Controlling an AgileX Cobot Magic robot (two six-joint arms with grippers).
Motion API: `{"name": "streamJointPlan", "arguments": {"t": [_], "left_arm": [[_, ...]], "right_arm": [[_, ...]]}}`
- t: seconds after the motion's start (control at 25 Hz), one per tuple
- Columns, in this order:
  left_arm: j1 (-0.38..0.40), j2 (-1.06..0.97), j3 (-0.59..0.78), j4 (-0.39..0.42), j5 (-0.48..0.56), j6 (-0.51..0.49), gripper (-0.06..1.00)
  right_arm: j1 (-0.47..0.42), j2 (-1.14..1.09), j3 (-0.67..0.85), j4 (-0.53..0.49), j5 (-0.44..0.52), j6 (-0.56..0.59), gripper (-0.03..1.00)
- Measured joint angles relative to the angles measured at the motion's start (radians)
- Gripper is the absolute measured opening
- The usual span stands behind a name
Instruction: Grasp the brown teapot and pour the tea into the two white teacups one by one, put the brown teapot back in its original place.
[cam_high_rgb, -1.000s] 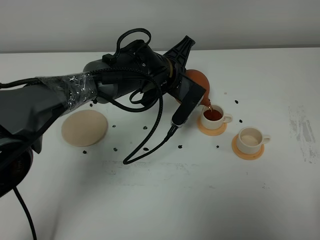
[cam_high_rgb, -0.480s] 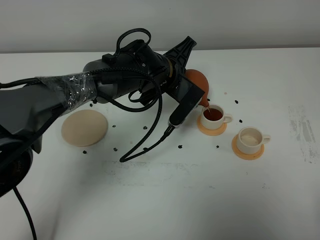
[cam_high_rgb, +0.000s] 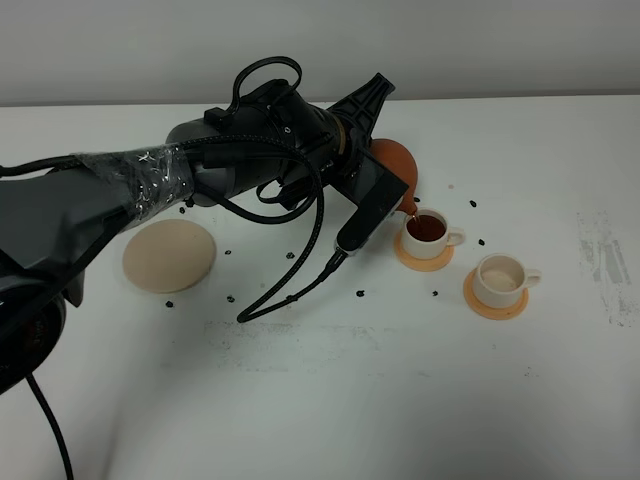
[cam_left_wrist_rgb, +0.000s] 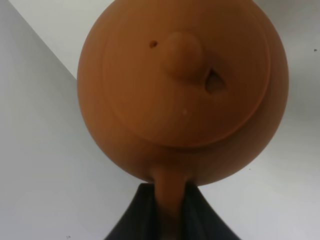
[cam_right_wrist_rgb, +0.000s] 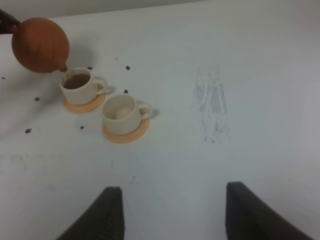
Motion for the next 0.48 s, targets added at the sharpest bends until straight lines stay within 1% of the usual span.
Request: {"name": "streamJointPlan", "arguments": {"t": [0.32, 0.4, 0.48], "left_arm": [[0.0, 0.0, 0.0, -0.006, -0.01, -0.007, 0.08], [0.0, 0.0, 0.0, -0.028, 0.0, -0.029, 0.08], [0.0, 0.0, 0.0, -0.054, 0.016, -0.07, 0.08]], "right_arm": [[0.0, 0.0, 0.0, 0.0, 0.0, 0.0, 0.44], [0.0, 0.0, 0.0, 0.0, 0.0, 0.0, 0.44], [0.0, 0.0, 0.0, 0.0, 0.0, 0.0, 0.44]]}}
